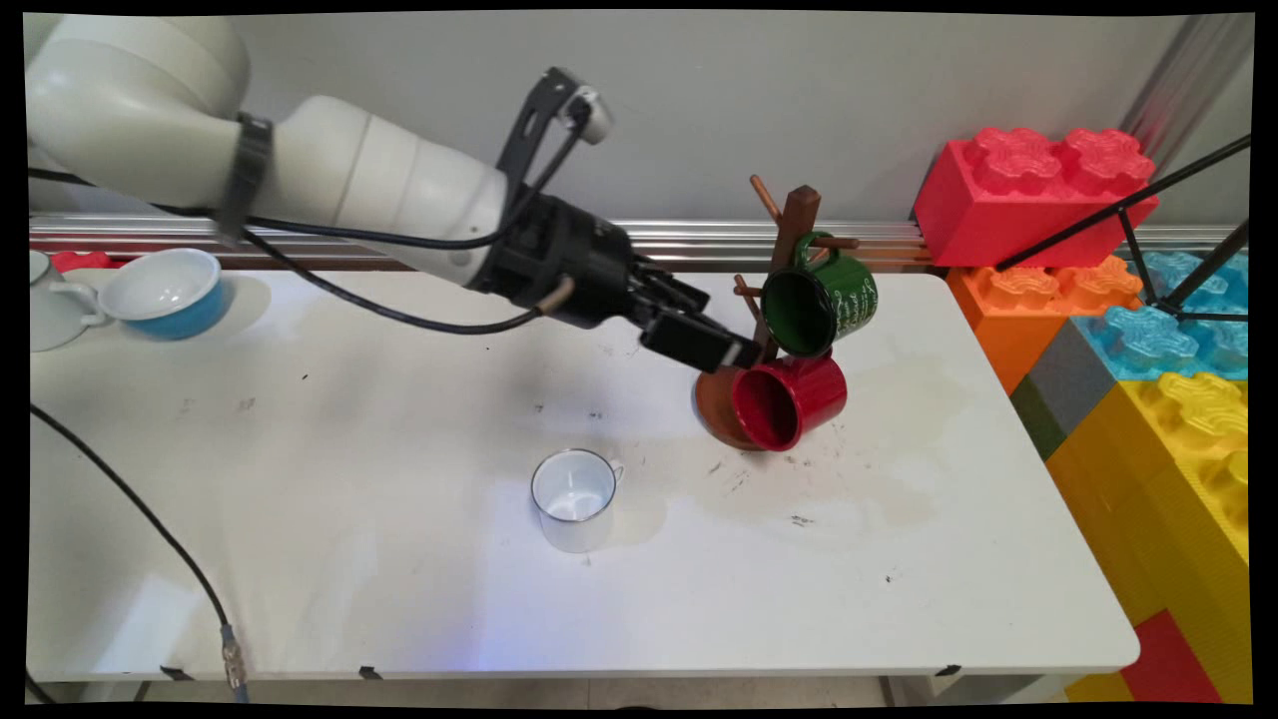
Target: Pick up the green mug from the rack
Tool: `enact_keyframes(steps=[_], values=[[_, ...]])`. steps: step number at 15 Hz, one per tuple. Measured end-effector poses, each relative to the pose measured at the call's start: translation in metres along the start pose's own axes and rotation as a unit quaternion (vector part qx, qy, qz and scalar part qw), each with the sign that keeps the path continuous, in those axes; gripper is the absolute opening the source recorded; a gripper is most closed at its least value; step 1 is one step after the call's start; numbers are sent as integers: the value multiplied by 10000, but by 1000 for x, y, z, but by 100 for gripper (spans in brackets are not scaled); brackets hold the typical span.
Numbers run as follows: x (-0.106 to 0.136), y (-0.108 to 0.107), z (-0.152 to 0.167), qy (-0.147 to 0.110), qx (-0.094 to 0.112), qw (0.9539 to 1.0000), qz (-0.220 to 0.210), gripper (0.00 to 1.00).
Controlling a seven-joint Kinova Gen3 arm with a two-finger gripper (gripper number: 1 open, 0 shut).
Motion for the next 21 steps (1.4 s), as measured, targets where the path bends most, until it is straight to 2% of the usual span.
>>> enact_keyframes(steps=[8, 13, 21], values=[[19, 19, 36, 87, 217, 9988, -436, 100], [24, 20, 57, 120, 313, 9970, -694, 100], [27, 14, 93, 279, 371, 9909, -1261, 100]])
